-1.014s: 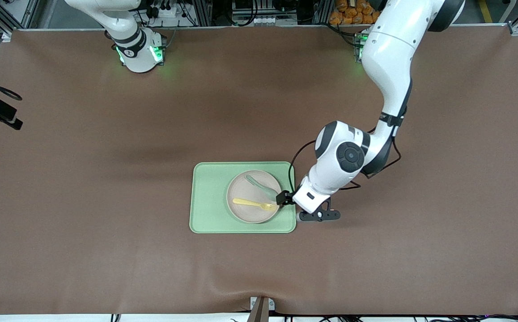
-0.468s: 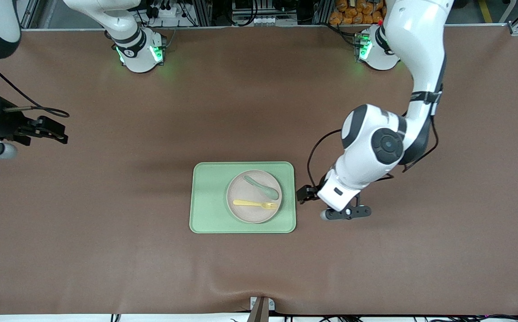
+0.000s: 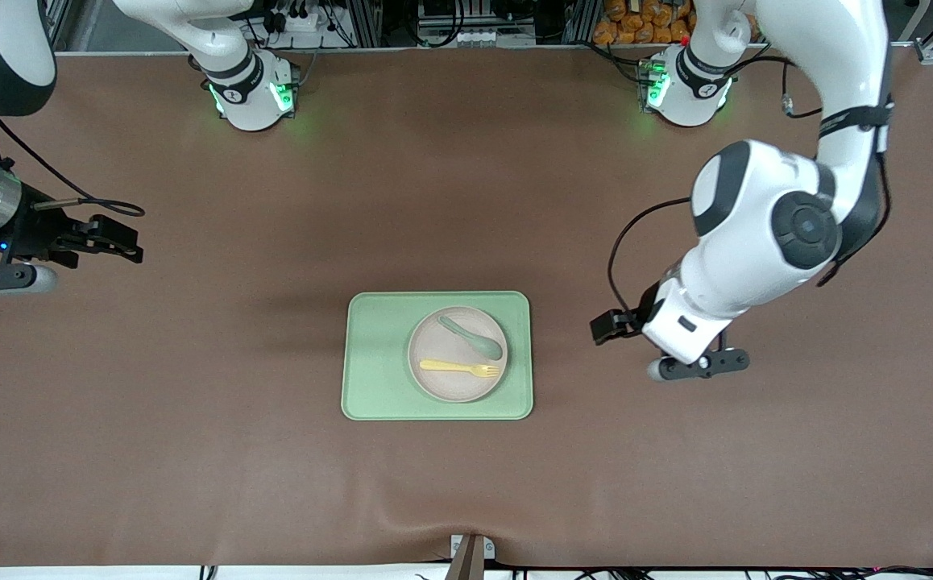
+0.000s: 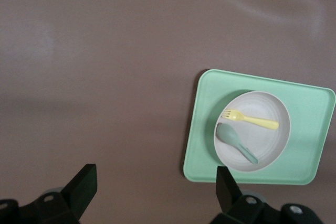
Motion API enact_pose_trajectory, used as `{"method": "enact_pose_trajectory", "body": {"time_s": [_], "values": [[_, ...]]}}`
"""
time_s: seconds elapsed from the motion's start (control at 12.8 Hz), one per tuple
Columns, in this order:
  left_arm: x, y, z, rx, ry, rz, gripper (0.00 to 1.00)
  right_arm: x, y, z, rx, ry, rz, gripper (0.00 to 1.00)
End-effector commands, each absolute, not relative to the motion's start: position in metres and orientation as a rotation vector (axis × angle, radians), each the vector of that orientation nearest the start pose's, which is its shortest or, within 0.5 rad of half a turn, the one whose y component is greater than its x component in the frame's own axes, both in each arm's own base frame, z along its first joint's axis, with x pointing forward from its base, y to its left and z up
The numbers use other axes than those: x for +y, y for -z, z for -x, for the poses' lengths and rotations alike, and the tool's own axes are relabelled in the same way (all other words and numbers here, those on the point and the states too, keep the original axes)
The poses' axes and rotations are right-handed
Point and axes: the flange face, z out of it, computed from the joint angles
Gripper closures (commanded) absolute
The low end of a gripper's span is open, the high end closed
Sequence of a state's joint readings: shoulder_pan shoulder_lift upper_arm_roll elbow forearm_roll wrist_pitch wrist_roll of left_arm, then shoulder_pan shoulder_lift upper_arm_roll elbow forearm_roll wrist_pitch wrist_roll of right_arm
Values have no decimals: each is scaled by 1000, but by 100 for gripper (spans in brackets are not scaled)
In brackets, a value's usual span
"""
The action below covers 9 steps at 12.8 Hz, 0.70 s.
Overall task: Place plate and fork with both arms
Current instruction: 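Raise the left gripper away while the right gripper reaches toward the tray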
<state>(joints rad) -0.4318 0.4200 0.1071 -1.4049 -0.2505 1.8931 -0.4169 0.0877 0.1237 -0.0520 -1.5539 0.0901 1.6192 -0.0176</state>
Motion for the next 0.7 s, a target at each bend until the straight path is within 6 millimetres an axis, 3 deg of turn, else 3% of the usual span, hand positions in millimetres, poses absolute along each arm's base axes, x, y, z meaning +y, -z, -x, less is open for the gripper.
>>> {"method": "enact_pose_trajectory", "body": {"time_s": [0.0, 0.23, 0.47, 0.62], "values": [[-222, -522, -621, -237, -24, 3261, 0, 34, -563, -606, -76, -88, 3028, 0], [-187, -556, -602, -201, -93, 3198, 0, 45, -563, -605, -87, -88, 3028, 0], [-122, -573, -600, -204, -139, 3178, 0, 47, -562, -604, -114, -97, 3029, 0], [-96, -583, -589, -188, -213, 3157, 0, 58, -561, -603, -142, -108, 3029, 0]]}}
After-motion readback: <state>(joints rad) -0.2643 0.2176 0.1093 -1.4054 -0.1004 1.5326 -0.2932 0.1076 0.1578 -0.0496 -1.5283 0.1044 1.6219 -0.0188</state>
